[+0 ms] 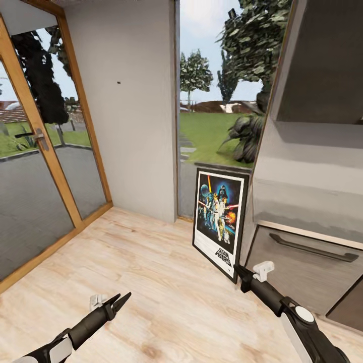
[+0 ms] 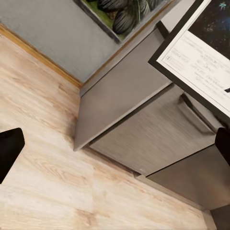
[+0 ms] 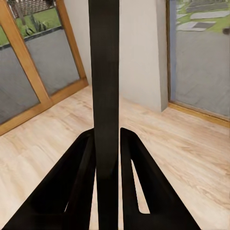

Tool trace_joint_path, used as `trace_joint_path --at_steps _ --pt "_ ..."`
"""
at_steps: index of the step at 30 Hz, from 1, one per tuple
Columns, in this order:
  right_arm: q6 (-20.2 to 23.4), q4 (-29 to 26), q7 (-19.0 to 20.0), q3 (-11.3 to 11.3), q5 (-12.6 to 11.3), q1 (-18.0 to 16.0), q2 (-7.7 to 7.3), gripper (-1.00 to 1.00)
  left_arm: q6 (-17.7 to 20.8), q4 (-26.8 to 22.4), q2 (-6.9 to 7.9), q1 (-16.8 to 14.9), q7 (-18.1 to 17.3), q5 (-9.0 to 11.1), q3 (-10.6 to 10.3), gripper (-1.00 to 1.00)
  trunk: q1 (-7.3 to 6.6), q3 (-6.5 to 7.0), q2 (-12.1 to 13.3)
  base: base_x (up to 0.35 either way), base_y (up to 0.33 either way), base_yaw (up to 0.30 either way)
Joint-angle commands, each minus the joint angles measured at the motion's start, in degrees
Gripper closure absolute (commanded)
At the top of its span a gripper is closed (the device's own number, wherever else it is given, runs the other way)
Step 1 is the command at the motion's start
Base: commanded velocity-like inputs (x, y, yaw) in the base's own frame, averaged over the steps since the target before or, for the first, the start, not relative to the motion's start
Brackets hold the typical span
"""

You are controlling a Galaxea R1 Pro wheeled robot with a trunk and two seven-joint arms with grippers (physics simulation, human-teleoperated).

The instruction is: Pick up the poster from the kitchen countertop and hang it on one of the wall nails in the kitchen.

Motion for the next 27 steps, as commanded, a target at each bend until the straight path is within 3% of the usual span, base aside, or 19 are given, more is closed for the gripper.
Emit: trace_joint_path --at_steps 1,18,27 --pt "0.06 0.02 0.36 -0.01 -0.51 -0.05 -0.01 1.00 -0.29 -0.07 0.04 -0.04 -0.02 0.43 -0.49 -1.00 0.06 -0.03 -0.11 0.222 0.234 0.000" --pt "0.06 0.02 0.36 -0.01 -0.50 -0.05 -0.01 1.00 -0.29 -0.07 0.04 -0.04 0.00 0.43 -0.49 -1.00 0.06 1.52 -0.11 0.220 0.234 0.000" --pt "0.20 -0.03 0.56 0.03 -0.44 -0.05 -0.08 1.00 -0.29 -0.07 0.07 -0.04 0.01 0.43 -0.49 -1.00 0.06 1.68 -0.11 0.219 0.234 0.000"
